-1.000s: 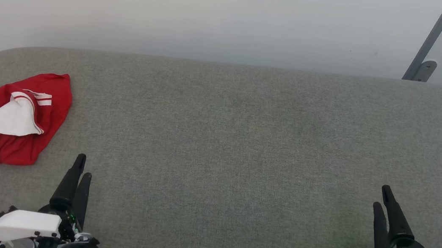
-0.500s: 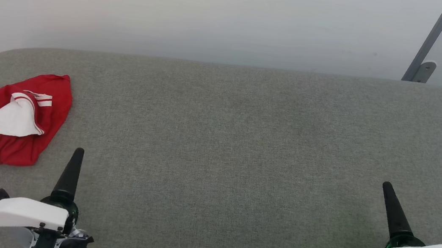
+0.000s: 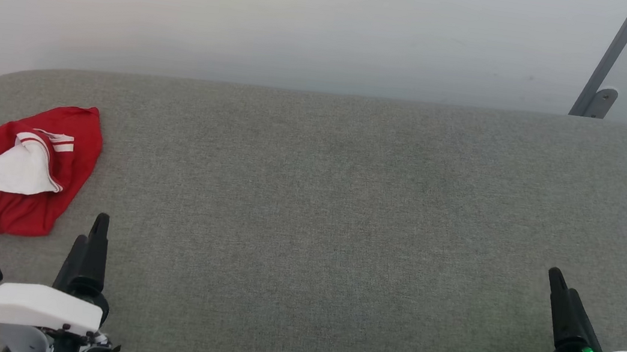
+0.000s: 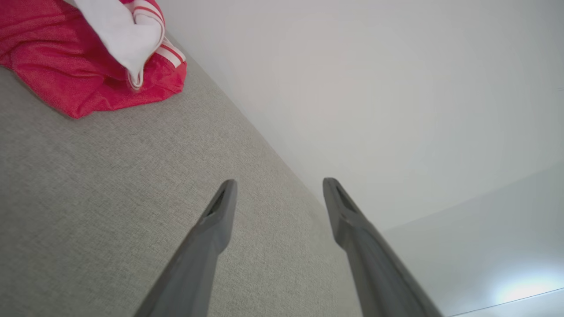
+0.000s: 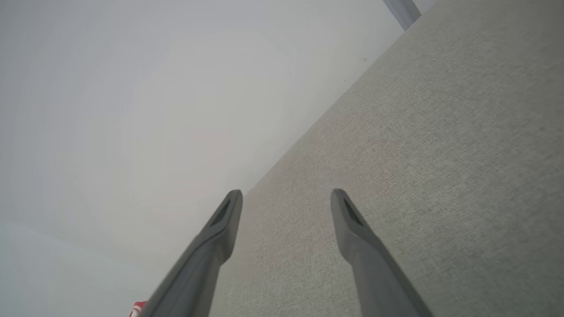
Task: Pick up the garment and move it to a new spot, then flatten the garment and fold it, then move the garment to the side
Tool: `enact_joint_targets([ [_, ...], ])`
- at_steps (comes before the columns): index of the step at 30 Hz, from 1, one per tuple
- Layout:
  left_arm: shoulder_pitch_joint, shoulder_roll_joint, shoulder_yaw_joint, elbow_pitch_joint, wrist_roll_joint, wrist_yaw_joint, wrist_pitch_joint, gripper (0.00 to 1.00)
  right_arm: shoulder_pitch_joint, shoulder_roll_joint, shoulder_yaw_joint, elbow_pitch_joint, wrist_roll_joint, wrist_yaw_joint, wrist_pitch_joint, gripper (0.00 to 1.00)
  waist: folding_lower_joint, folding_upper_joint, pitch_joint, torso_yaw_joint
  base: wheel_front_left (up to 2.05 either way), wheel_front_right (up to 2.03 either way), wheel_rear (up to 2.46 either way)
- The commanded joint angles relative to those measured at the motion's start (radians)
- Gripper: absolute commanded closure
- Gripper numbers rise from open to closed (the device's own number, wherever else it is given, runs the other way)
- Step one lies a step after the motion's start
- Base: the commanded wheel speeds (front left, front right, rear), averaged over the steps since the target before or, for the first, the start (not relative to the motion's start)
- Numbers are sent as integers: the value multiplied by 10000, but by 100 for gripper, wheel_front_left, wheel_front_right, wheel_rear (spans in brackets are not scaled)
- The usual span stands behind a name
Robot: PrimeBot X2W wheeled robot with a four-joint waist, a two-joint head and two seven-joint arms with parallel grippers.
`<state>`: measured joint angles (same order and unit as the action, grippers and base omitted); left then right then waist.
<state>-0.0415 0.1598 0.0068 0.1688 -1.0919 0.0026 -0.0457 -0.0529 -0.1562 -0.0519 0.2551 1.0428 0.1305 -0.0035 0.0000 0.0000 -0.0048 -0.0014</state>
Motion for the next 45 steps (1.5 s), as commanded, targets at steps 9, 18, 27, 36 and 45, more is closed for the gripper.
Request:
enact_joint_targets([
  [9,66,-2,312,-268,1409,-307,-383,0,-100,-365,155,152,-1231,1,-522,0,0,0,-17,6,0,0,0],
  [18,108,-117,415,-314,2424,-552,-633,0,-175,-544,373,197,-2087,2,-829,0,0,0,-29,-3,0,0,0],
  [27,167,-215,531,-377,3533,-734,-892,0,-220,-824,632,252,-2938,2,-1164,0,0,0,-56,6,0,0,0],
  [36,310,-271,609,-422,4522,-849,-1134,0,-253,-1007,839,257,-3723,2,-1438,0,0,0,-88,20,0,0,0],
  [45,407,-351,688,-484,5397,-943,-1356,0,-275,-1121,956,256,-4488,3,-1706,0,0,0,-120,25,0,0,0],
])
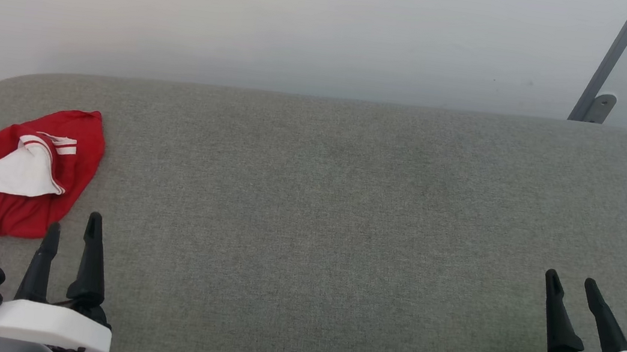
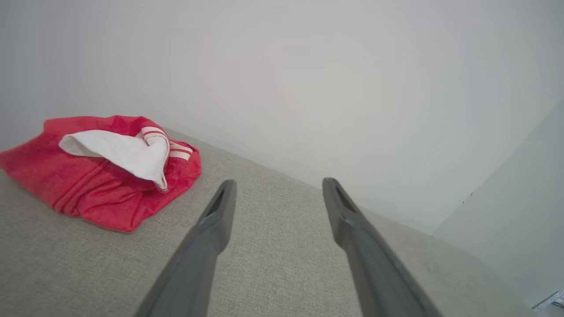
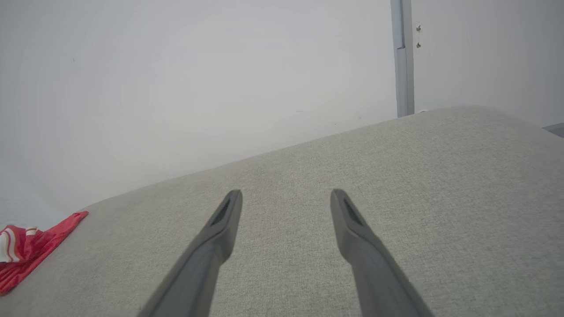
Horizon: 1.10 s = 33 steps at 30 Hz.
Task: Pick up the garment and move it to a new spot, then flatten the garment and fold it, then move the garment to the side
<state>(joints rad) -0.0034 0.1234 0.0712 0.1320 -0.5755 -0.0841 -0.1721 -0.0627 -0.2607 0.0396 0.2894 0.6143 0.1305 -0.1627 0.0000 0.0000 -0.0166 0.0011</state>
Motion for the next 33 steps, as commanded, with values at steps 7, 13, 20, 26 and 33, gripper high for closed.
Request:
enact_joint_targets([
  [7,119,-26,51,-123,871,-153,-251,0,-172,-102,140,-24,-827,3,-301,0,0,0,-39,-3,0,0,0],
  [13,171,-24,41,-106,1420,-211,-381,0,-174,-173,286,34,-1317,3,-448,0,0,0,-45,4,0,0,0],
  [20,226,-26,48,-103,1901,-243,-519,0,-202,-275,406,86,-1725,3,-591,0,0,0,-60,10,0,0,0],
  [26,245,20,11,-45,2446,-303,-646,0,-246,-358,477,136,-2235,2,-728,0,0,0,-91,4,0,0,0],
  [33,280,88,18,46,2915,-323,-775,0,-259,-427,502,114,-2731,2,-871,0,0,0,-111,-12,0,0,0],
])
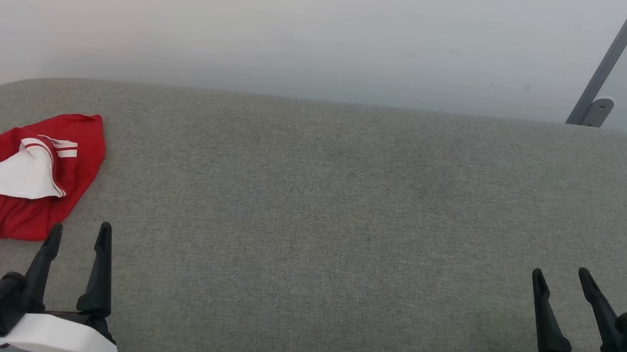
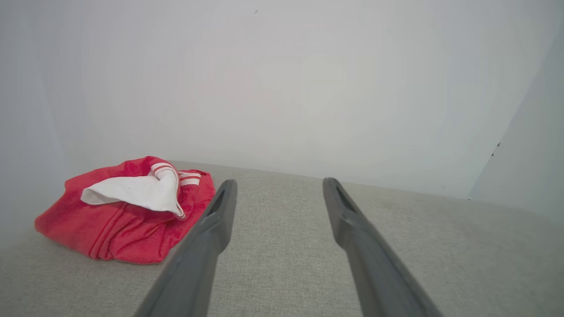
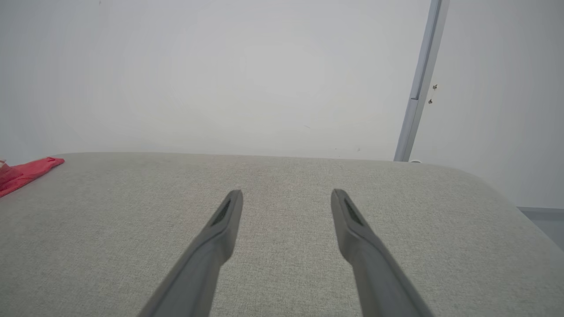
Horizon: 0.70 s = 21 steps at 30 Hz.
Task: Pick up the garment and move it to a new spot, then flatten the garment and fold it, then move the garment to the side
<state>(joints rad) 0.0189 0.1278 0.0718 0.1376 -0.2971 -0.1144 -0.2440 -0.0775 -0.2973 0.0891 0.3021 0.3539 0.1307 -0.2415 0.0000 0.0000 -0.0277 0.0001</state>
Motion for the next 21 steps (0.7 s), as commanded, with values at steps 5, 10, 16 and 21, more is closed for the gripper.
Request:
enact_joint_targets([
  [5,63,61,18,32,467,-54,-146,0,-96,-90,0,-49,-470,0,-171,0,0,0,-10,-9,0,0,0],
  [10,66,90,16,73,748,-81,-238,0,-71,-105,17,-52,-817,0,-270,0,0,0,-24,-9,0,0,0],
  [16,51,103,28,145,674,-77,-236,0,-50,-27,-63,-60,-832,0,-245,0,0,0,-32,-3,0,0,0],
  [21,52,118,-2,180,666,-101,-236,0,-37,7,-136,-102,-900,0,-245,0,0,0,-33,0,0,0,0],
])
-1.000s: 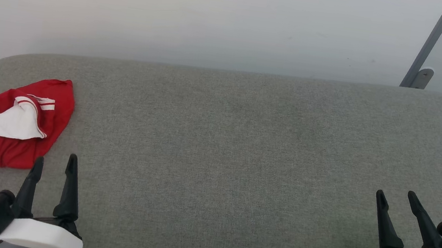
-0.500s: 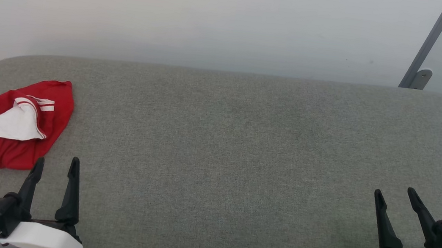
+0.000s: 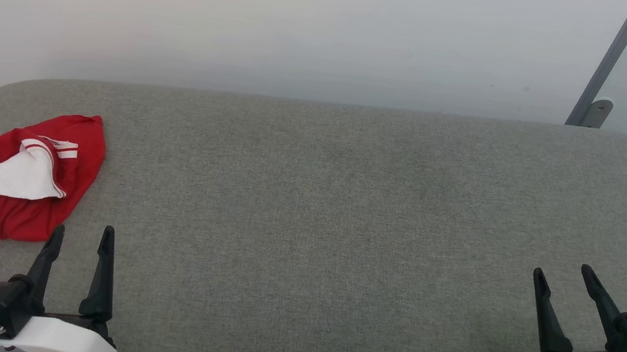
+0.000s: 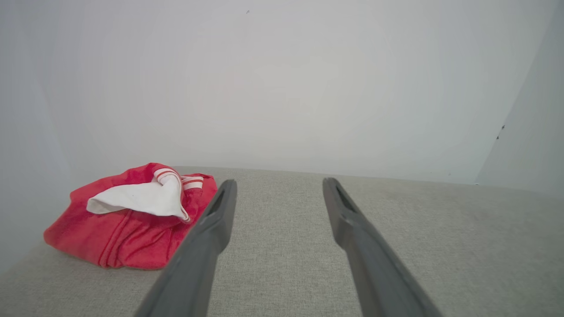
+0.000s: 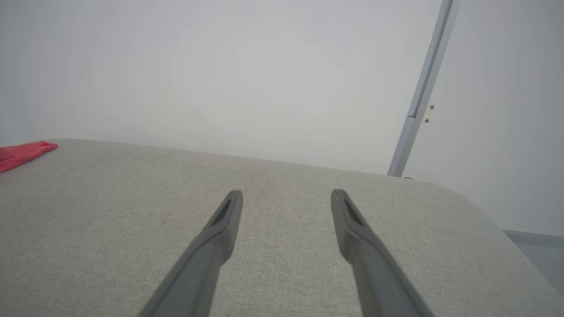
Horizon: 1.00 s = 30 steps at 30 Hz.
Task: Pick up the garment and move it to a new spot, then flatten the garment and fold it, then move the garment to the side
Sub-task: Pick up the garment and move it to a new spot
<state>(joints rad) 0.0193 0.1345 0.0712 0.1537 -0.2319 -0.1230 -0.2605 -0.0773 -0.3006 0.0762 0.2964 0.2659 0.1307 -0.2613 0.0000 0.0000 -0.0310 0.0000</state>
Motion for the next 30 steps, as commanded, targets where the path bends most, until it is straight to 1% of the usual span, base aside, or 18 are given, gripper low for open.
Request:
enact_joint_targets([
  [1,50,55,0,28,17,-18,-71,0,-41,65,-25,-57,-47,0,-48,0,0,0,-2,2,0,0,0],
  [10,89,49,-51,133,-53,-47,-68,0,74,173,-289,-129,-212,0,-48,0,0,0,-21,45,0,0,0],
  [16,4,30,-124,389,-122,-60,-65,0,88,390,-460,-164,-391,0,-48,0,0,0,-60,271,0,0,0],
  [23,-271,-10,33,559,-6,5,-65,0,-5,457,-142,-83,-326,-1,-48,0,0,0,-145,896,0,0,0],
  [30,-410,-32,165,764,131,135,-65,0,-208,516,358,46,-235,-1,-48,0,0,0,-251,1804,0,0,0],
])
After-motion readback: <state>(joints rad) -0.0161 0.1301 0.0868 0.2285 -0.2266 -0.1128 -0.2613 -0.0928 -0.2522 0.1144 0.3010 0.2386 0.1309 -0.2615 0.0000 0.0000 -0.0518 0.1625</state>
